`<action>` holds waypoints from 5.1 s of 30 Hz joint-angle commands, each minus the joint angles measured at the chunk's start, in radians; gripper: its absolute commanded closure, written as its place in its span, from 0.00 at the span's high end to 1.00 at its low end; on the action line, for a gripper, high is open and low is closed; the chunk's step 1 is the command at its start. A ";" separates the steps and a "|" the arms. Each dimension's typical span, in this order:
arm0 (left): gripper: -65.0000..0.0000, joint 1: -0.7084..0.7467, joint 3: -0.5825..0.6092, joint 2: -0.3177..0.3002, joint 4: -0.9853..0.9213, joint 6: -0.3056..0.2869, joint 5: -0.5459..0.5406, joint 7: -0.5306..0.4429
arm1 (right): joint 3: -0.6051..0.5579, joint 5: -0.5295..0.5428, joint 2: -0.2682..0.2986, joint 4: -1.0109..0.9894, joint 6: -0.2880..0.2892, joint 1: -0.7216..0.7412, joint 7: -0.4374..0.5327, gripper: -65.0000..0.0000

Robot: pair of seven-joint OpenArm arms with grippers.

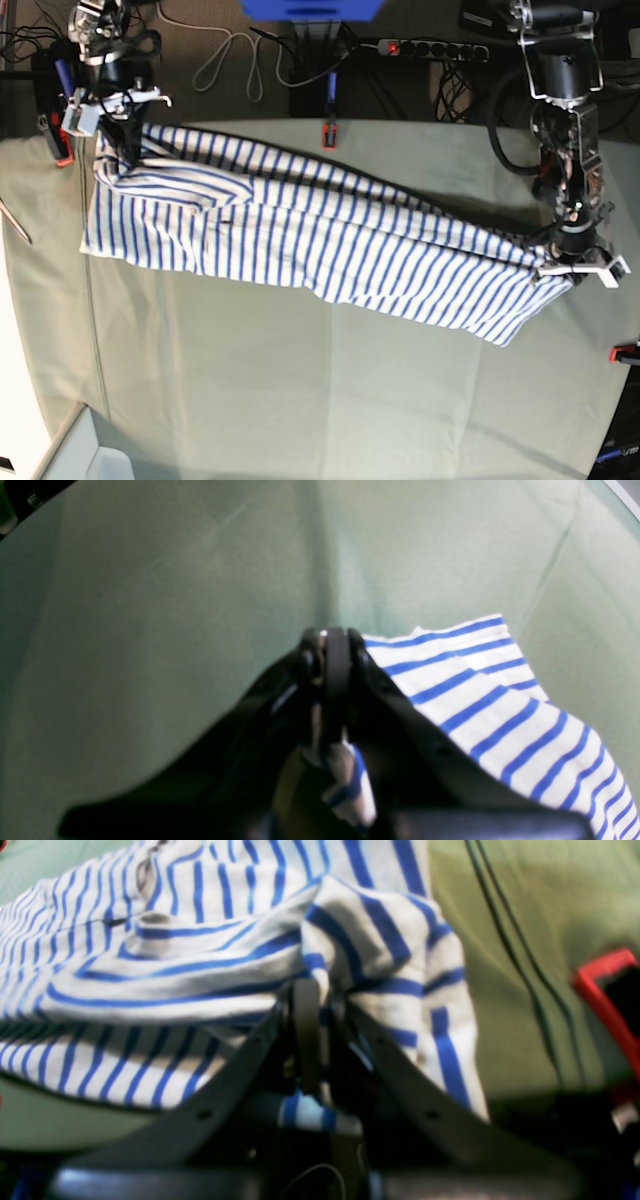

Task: Layout the t-shirt on the table in an organized manner, then fold the t-shirt properly
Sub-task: 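Lift the strip end with the right gripper and pull it toward the robot, then carry the strip end with the left gripper over toward the right gripper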

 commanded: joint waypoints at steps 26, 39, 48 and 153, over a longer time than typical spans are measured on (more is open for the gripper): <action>0.58 -0.001 -0.005 0.002 0.125 -0.001 -0.104 -0.020 | 0.042 0.011 -0.010 0.211 0.004 -0.056 0.034 0.46; 0.58 -0.207 0.150 -0.026 -0.220 -0.001 -0.106 -0.025 | -0.063 0.003 -0.007 0.248 0.004 0.001 0.017 0.47; 0.58 -0.216 0.171 -0.021 -0.305 -0.001 -0.106 -0.025 | -0.085 0.003 -0.006 0.234 0.004 0.095 -0.247 0.47; 0.71 -0.007 1.137 0.125 0.329 0.002 -0.107 -0.020 | -0.047 0.011 0.042 0.177 0.000 0.135 -0.301 0.47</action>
